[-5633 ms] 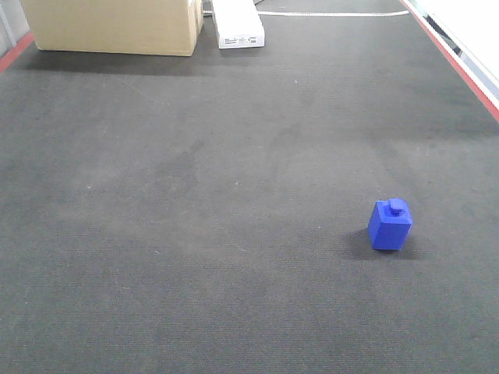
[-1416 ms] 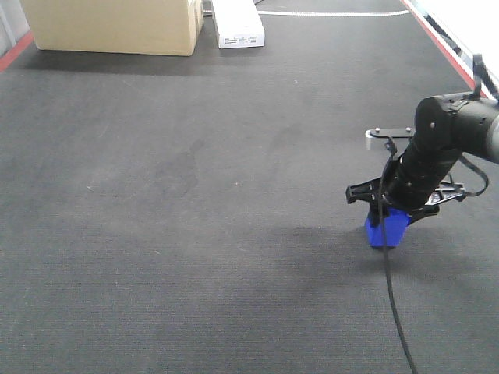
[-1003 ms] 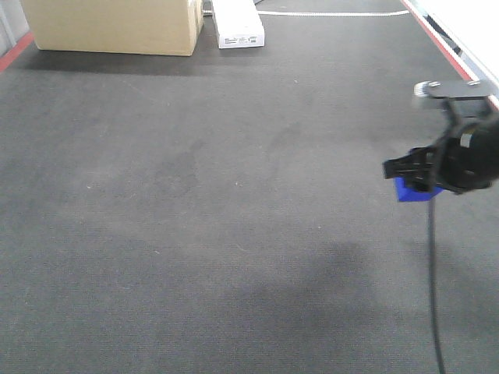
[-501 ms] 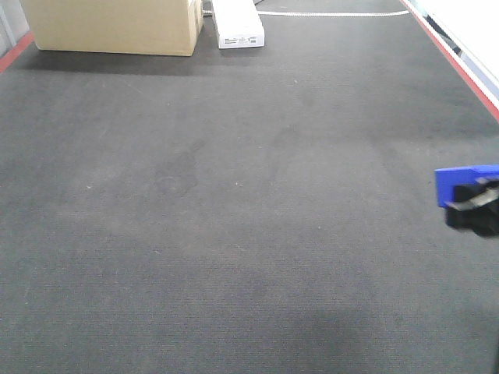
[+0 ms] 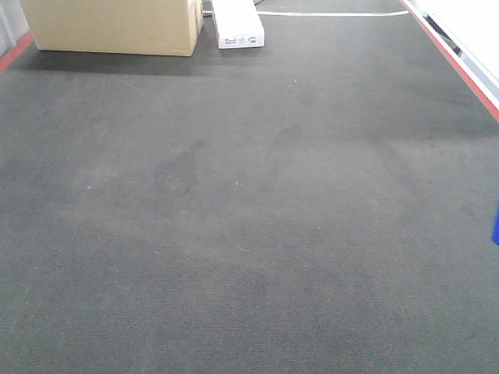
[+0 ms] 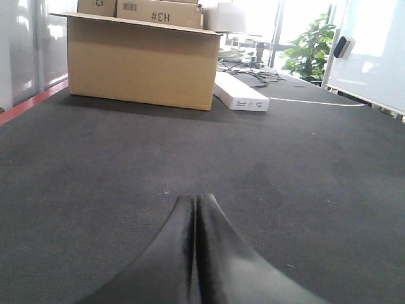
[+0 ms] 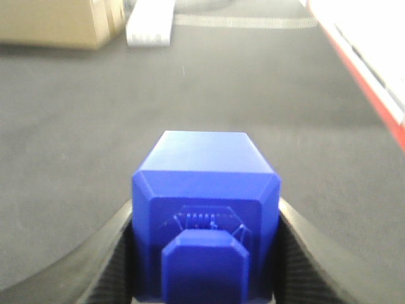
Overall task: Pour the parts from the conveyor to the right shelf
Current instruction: 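Lift the blue block off the conveyor with the right gripper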
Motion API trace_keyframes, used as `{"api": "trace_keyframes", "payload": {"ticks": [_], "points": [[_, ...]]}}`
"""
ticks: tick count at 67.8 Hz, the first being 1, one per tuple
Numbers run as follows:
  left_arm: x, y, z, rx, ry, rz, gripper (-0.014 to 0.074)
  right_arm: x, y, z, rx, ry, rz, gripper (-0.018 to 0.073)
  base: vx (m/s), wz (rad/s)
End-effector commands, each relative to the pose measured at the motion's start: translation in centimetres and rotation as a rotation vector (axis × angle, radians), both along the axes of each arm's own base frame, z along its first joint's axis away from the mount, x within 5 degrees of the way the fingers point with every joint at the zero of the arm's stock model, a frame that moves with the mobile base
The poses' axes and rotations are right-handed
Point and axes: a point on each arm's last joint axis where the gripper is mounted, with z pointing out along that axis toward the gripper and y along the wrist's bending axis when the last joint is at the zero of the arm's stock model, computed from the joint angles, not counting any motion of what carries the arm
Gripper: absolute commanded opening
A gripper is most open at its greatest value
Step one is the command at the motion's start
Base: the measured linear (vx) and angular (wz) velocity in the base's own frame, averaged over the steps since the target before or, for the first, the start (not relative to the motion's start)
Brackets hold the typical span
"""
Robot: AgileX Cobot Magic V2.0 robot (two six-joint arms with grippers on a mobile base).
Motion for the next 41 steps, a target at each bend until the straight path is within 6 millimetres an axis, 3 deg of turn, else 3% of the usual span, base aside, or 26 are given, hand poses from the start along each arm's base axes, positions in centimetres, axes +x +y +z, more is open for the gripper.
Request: {"api": "trace_keyframes", "payload": {"ticks": [1, 18, 41], "points": [[0.0, 0.0, 0.0, -0.016, -0.059, -0.006, -0.0006, -1.0, -0.1, 0.6, 0.003, -0.144, 0.003, -0.0008, 0.00, 0.00], [0.0, 0.0, 0.0, -0.016, -0.059, -0.006, -0.0006, -3.4, -0.3, -0.4, 0.019, -0.304, 0.006, -0.0004, 0.00, 0.00], [0.0, 0.0, 0.0, -0.016, -0.059, -0.006, -0.0006, -3.5, -0.4, -0.7, 0.018, -0.279, 0.003, -0.0004, 0.00, 0.00]]}}
